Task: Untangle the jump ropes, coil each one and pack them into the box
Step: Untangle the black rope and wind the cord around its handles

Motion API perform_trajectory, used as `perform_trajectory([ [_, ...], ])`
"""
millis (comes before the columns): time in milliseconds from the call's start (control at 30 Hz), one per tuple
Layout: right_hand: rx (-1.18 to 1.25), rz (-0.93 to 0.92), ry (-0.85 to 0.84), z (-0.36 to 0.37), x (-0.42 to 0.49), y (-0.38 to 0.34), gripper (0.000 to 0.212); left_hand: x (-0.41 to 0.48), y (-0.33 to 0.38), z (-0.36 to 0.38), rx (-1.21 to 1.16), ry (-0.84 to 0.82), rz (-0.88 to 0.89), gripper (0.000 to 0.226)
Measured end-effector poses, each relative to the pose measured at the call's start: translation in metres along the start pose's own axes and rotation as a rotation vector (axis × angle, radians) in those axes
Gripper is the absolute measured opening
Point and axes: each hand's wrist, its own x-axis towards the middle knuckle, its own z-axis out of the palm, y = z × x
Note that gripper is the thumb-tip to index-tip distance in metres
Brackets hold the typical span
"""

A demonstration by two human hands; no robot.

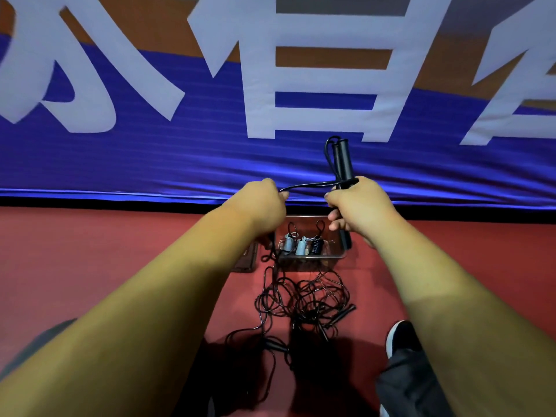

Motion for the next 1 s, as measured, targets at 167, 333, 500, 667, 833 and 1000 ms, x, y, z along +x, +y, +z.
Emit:
perform_trajectory([
  [167, 0.024, -0.048, -0.042, 0.003, -0.004, 0.000, 0.013, -0.005, 0.000, -0.004, -0.070, -0.270, -0.008, 0.042],
  [333, -0.117, -0.095, -0.093, 0.009, -0.010, 0.001, 0.012, -0.001, -0.012, 0.002, -0.304, -0.502, 0.051, 0.024],
  [500, -0.363, -0.152, -0.166, 0.020, -0.020, 0.001, 0.014, 0.001, 0.002, -0.008, -0.989, -0.246, 0.038, 0.041],
  [667, -0.438, -0.169, -0.226, 0.026, -0.026, 0.004, 0.012, 0.005, 0.001, -0.003, -1.234, -0.208, 0.051, 0.039],
  [833, -0.406, -0.188, -0.339, 0.014, -0.026, 0.000, 0.019, 0.010, 0.001, -0.005, -1.188, -0.230, 0.131, 0.015],
  [1000, -0.323, -0.200, -0.525, -0.002, -0.022, 0.004, 0.049, 0.012, 0.002, -0.004, -1.169, -0.243, 0.156, 0.012],
])
